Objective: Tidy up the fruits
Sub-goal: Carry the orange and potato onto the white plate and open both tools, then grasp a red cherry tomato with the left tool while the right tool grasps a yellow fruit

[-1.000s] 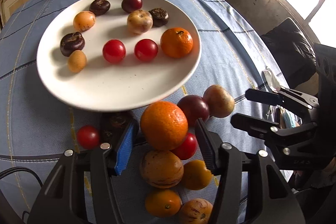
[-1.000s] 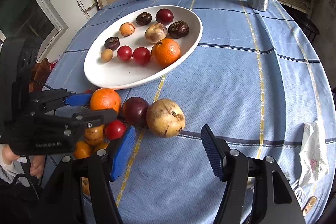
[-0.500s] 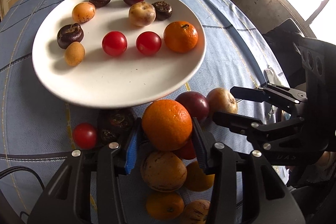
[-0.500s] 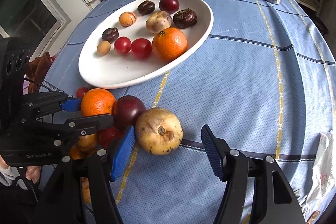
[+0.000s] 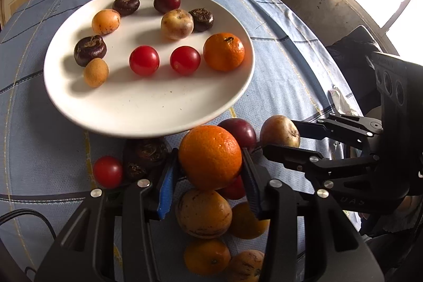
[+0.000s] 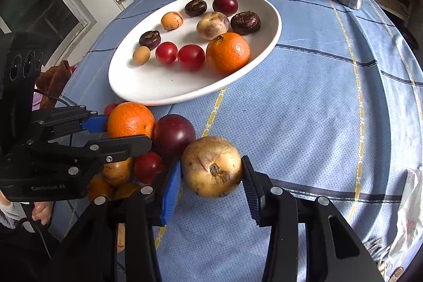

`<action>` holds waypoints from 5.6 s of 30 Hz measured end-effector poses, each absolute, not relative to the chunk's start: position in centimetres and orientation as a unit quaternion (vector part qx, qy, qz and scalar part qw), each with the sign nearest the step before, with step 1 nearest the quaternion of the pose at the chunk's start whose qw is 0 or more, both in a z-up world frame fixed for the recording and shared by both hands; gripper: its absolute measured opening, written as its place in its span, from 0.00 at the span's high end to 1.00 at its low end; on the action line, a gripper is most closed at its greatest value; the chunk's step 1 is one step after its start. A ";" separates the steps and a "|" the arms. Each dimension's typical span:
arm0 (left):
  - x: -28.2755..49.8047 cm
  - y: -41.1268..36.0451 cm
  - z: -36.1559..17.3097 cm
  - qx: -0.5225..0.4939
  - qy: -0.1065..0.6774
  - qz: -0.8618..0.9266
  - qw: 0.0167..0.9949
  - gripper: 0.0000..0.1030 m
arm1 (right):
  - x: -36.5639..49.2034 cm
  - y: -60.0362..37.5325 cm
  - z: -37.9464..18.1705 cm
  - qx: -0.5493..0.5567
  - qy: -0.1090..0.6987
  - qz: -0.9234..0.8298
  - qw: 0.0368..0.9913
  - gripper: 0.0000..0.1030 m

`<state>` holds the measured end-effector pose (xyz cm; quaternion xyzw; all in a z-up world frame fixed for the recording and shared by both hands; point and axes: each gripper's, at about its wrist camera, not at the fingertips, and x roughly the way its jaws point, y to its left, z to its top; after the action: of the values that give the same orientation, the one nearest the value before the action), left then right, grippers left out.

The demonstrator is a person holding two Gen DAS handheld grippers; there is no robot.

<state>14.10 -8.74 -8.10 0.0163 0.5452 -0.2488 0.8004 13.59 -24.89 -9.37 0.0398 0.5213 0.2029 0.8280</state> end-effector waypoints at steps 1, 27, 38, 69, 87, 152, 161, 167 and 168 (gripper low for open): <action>14.0 -8.7 -7.9 0.017 0.543 -0.250 0.801 0.57 | 13.4 -25.1 -9.2 0.040 0.519 0.201 0.830 0.57; 13.9 -2.9 -2.3 0.012 0.482 -0.217 0.849 0.57 | 9.1 -25.1 -3.1 0.045 0.454 0.182 0.871 0.57; 18.8 -4.3 -3.5 0.016 0.488 -0.209 0.847 0.57 | 15.5 -21.7 -2.5 0.017 0.446 0.210 0.870 0.57; 18.4 -1.5 -3.8 0.000 0.493 -0.163 0.855 0.36 | 15.5 -21.8 -2.9 0.044 0.448 0.213 0.867 0.47; 13.3 0.3 -7.4 0.066 0.515 -0.126 0.845 0.23 | 8.0 -23.8 -3.9 0.065 0.475 0.177 0.860 0.41; 16.2 -1.7 -9.8 0.044 0.513 -0.221 0.828 0.76 | 7.1 -24.7 -5.7 0.080 0.507 0.141 0.847 0.34; 15.0 0.5 -8.3 0.027 0.508 -0.197 0.838 0.76 | 8.3 -21.6 -7.4 0.050 0.530 0.200 0.822 0.38; 13.6 1.3 -7.7 0.029 0.509 -0.183 0.840 0.76 | 8.8 -19.9 -8.8 0.040 0.549 0.230 0.802 0.45; 13.5 1.4 -7.7 0.028 0.510 -0.181 0.840 0.76 | 8.8 -19.7 -8.9 0.039 0.552 0.235 0.799 0.46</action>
<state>13.50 1.38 -7.72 0.0282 0.5098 -0.1814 0.8405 8.81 -19.73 -8.94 0.0386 0.5521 0.2347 0.7991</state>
